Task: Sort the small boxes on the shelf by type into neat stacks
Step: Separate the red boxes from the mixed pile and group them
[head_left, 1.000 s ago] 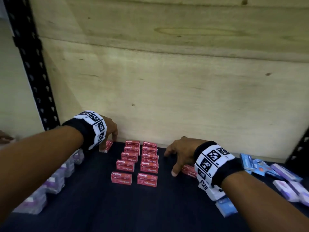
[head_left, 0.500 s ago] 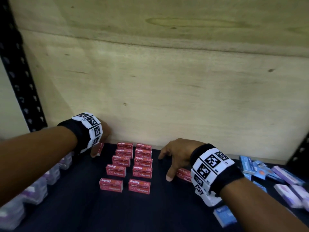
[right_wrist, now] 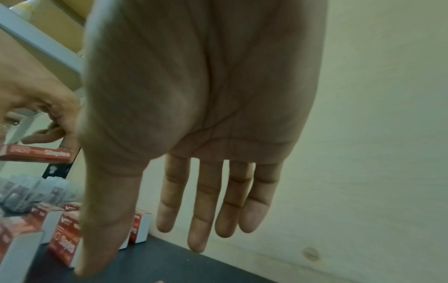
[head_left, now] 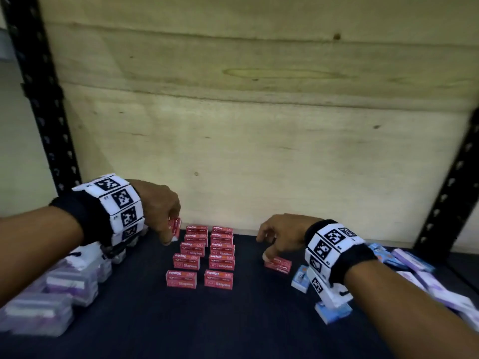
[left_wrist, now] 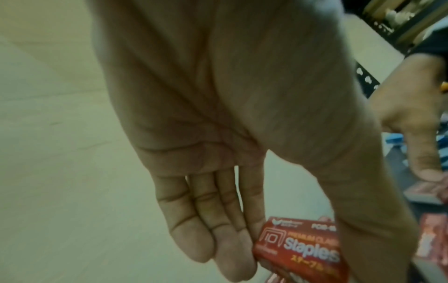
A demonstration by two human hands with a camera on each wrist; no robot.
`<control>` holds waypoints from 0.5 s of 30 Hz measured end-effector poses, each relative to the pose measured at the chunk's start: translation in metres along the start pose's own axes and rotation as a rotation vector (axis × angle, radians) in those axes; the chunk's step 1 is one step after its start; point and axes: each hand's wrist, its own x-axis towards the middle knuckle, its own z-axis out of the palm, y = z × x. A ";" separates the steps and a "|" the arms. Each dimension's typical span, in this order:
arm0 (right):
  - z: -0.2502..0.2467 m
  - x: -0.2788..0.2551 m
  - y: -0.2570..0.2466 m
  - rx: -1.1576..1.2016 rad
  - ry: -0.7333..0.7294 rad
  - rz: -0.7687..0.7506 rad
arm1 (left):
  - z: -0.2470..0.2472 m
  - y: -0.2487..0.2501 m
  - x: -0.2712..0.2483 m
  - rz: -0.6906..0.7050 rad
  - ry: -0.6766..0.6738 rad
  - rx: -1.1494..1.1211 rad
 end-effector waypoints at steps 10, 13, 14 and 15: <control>0.020 -0.034 -0.004 -0.177 0.019 0.118 | 0.021 0.031 -0.060 0.097 0.026 -0.191; 0.023 -0.039 -0.014 -0.214 0.043 0.115 | 0.038 0.044 -0.070 0.151 0.031 -0.220; 0.023 -0.041 -0.018 -0.223 0.048 0.115 | 0.044 0.046 -0.073 0.166 0.030 -0.221; 0.023 -0.043 -0.021 -0.225 0.054 0.112 | 0.049 0.048 -0.074 0.175 0.029 -0.227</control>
